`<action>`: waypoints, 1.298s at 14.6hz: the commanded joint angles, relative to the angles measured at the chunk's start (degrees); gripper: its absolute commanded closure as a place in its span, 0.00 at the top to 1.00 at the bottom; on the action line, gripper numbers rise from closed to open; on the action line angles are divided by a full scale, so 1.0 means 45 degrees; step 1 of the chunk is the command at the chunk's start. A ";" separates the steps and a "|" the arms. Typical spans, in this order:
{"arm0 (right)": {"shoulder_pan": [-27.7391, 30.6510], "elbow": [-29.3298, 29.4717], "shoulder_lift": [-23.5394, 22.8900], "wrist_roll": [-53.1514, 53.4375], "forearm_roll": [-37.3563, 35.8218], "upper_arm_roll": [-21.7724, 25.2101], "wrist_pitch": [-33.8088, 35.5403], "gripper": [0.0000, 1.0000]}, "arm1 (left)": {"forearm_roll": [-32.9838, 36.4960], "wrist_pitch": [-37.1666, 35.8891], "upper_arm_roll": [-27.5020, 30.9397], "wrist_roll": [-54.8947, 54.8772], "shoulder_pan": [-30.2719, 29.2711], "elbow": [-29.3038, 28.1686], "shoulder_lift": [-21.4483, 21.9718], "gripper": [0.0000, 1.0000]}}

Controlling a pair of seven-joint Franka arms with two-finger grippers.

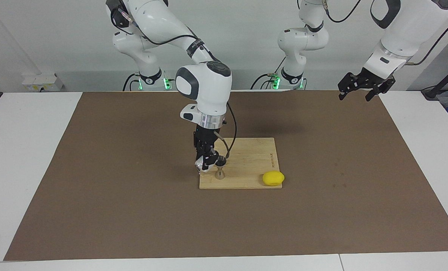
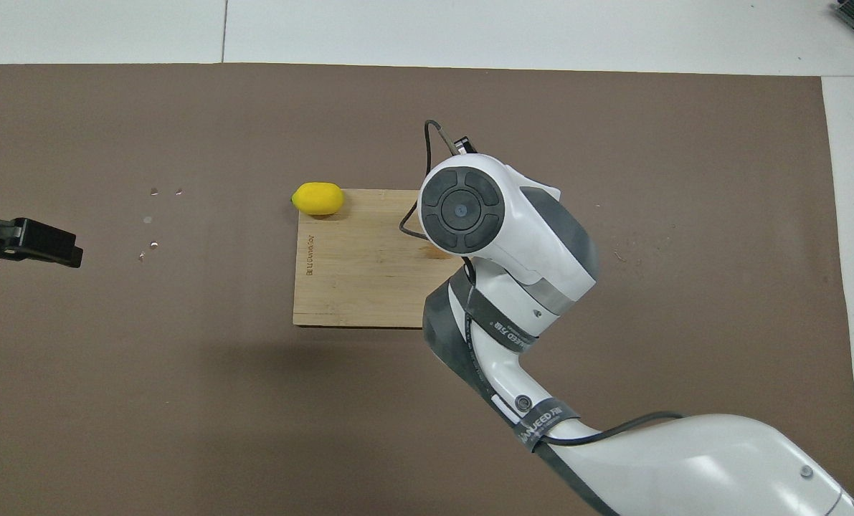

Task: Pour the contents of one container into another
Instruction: 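Tilt the glass cup with the right gripper over the dark cup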

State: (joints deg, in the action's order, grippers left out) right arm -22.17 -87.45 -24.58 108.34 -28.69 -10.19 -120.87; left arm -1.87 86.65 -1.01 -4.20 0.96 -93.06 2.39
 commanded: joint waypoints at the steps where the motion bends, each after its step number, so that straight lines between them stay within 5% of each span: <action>1: 0.0043 0.0117 0.0090 0.0064 -0.0420 -0.0080 0.0259 0.00 | -0.0152 -0.0116 -0.0030 0.0015 -0.0115 -0.0335 0.0348 1.00; 10: 0.0082 0.0214 0.0071 0.0045 -0.0128 -0.0138 0.0513 0.00 | -0.0152 -0.0097 -0.0030 0.0015 -0.0095 -0.0335 0.0348 1.00; 19: 0.0765 0.0721 0.0051 0.0045 0.2954 -0.0119 0.0669 0.00 | -0.0152 -0.0096 -0.0030 0.0015 -0.0095 -0.0335 0.0348 1.00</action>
State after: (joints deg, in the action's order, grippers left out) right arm -20.21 -85.30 -24.51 108.34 -18.59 -10.04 -118.94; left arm -1.87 86.65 -1.01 -4.20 0.96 -93.07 2.39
